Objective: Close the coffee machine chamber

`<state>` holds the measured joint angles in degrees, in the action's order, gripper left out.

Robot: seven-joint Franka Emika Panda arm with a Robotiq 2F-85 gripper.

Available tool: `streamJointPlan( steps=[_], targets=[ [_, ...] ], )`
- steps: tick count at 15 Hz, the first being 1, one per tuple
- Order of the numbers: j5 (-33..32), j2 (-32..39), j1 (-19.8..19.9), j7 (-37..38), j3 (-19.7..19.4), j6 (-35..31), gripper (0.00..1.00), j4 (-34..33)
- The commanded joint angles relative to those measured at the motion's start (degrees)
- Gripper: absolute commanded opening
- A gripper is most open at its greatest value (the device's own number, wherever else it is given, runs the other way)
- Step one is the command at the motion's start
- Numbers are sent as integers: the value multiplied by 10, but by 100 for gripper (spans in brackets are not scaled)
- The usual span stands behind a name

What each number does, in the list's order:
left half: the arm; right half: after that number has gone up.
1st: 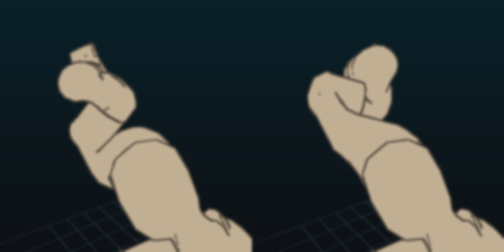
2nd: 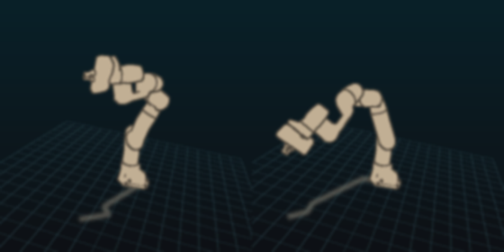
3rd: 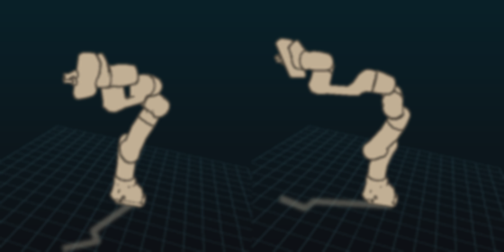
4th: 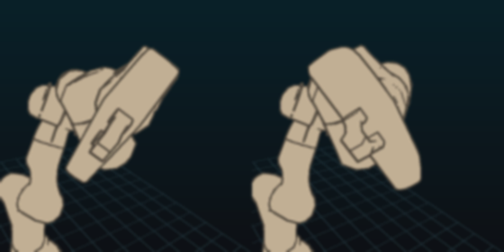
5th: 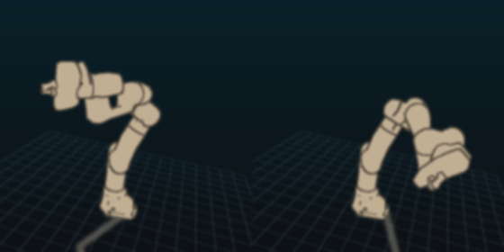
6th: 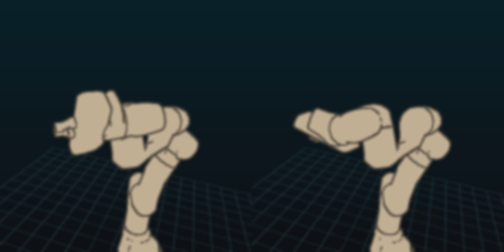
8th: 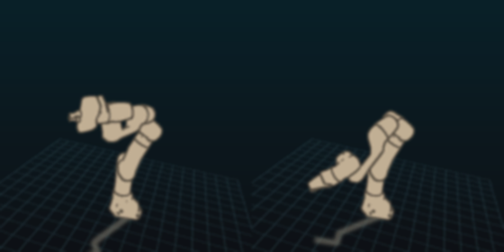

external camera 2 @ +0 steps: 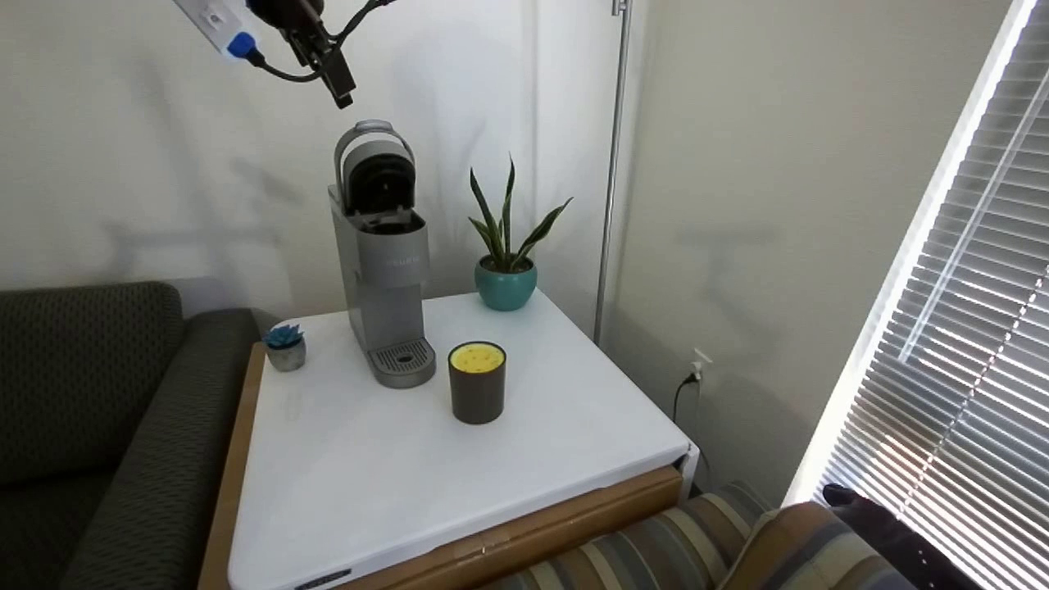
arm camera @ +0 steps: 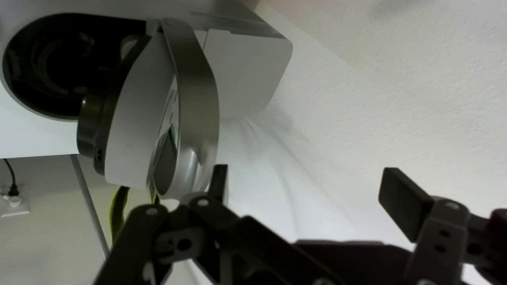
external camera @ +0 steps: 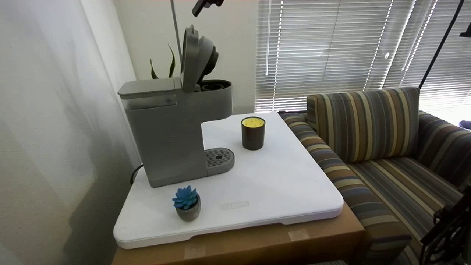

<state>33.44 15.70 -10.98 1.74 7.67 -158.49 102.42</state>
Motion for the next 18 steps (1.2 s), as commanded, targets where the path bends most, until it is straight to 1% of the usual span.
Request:
streamJointPlan(
  steps=[1, 5, 6, 7, 10, 12, 18],
  targets=[
    [18, 37, 5, -2, 6, -12, 66, -48],
    [28, 61, 3, -4, 13, -23, 38, -65],
    [28, 65, 3, -4, 14, -27, 30, -66],
    [28, 68, 3, -8, 16, -35, 24, -64],
    [33, 72, 6, -5, 17, -65, 3, -51],
    [46, 70, 8, 4, 16, -85, 0, -39],
    [99, 58, 17, 14, 19, -121, 0, 7]
  ],
)
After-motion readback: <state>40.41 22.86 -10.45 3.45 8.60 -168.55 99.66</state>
